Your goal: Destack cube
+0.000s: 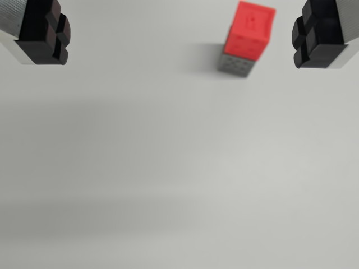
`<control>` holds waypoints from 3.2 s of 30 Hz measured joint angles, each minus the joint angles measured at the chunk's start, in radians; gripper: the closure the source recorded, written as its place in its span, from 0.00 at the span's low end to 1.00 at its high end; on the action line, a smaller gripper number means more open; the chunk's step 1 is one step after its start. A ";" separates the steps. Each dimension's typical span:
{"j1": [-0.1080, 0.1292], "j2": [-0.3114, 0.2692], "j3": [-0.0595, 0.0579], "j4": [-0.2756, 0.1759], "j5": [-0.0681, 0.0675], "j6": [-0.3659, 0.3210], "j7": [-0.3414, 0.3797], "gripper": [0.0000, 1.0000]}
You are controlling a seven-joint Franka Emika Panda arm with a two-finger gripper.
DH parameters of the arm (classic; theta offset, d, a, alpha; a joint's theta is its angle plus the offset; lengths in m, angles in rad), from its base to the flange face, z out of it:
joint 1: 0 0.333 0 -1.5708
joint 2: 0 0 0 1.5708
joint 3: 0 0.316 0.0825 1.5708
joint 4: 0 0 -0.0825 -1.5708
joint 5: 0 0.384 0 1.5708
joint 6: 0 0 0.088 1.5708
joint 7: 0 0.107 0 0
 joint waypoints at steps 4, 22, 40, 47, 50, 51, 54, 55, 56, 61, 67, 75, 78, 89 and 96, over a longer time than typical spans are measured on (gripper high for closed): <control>0.000 0.000 0.000 0.000 0.000 0.000 0.000 0.00; 0.003 -0.005 0.000 -0.017 0.000 0.007 0.008 0.00; 0.016 -0.056 0.011 -0.129 -0.001 0.062 0.064 0.00; 0.023 -0.081 0.018 -0.188 -0.003 0.094 0.097 0.00; 0.028 -0.094 0.021 -0.218 -0.004 0.108 0.114 0.00; 0.029 -0.096 0.022 -0.223 -0.004 0.111 0.117 0.00; 0.033 -0.108 0.026 -0.253 -0.005 0.127 0.135 0.00; 0.034 -0.112 0.028 -0.263 -0.005 0.133 0.142 0.00; 0.035 -0.116 0.029 -0.273 -0.006 0.138 0.148 0.00; 0.042 -0.134 0.036 -0.320 -0.006 0.163 0.177 0.00; 0.049 -0.158 0.048 -0.382 -0.006 0.198 0.218 0.00; 0.061 -0.187 0.066 -0.465 -0.006 0.247 0.276 0.00; 0.066 -0.198 0.074 -0.498 -0.006 0.267 0.301 0.00; 0.088 -0.228 0.104 -0.612 -0.002 0.341 0.391 0.00; 0.105 -0.240 0.124 -0.679 0.005 0.391 0.450 0.00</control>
